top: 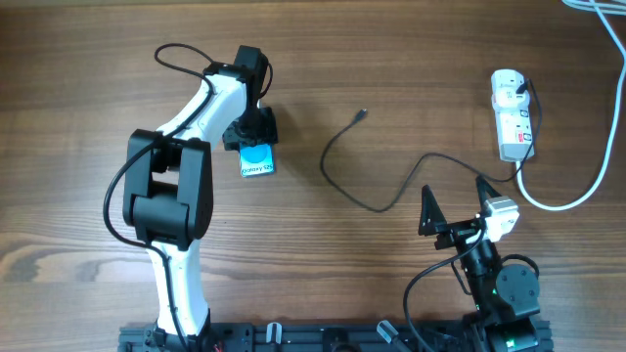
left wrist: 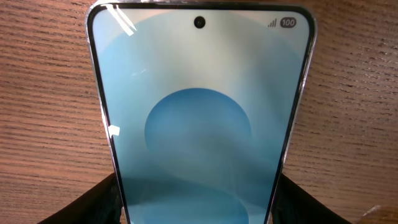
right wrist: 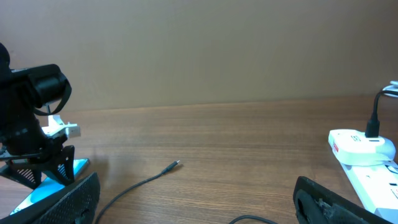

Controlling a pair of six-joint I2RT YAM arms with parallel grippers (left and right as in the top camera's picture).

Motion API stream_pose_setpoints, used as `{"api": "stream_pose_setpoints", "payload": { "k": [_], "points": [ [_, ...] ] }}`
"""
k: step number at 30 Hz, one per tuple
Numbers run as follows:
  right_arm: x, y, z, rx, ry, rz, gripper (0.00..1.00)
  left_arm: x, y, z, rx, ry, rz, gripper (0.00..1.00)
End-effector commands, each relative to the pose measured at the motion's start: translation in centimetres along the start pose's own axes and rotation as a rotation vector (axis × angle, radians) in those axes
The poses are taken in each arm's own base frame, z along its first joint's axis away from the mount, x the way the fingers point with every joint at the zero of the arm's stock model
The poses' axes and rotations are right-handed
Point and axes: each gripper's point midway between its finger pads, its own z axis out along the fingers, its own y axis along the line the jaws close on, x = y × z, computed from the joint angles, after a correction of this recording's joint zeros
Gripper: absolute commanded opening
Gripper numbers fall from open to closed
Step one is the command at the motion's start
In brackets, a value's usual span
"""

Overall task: Plug charger to phone and switch on socket
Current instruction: 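Lower the left gripper and grasp the phone by its bottom edge, then lift the phone with the left gripper and tilt it upright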

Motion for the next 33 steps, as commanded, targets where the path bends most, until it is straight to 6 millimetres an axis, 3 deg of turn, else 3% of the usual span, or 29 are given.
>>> {"api": "stream_pose_setpoints", "payload": {
  "k": [1, 19, 28, 33],
  "points": [
    [0.0, 0.3, 0.0, -0.016, -0.002, -0.019, 1.0, 1.5, 0.1, 1.6, -0.013, 0.055, -0.004, 0.63],
    [0.0, 0.3, 0.0, -0.016, -0.002, -0.019, 1.0, -0.5, -0.7, -4.4, 0.027, -0.052, -0.013, 0.61],
    [0.0, 0.3, 0.0, -0.016, -0.002, -0.019, 1.0, -1.0, -0.8, -7.1, 0.066, -0.11, -0.153, 0.6],
    [0.0, 0.3, 0.0, -0.016, -0.002, -0.019, 1.0, -0.8, -1.6, -7.6, 0.117, -0.096, -0.206, 0.56]
  ]
}}
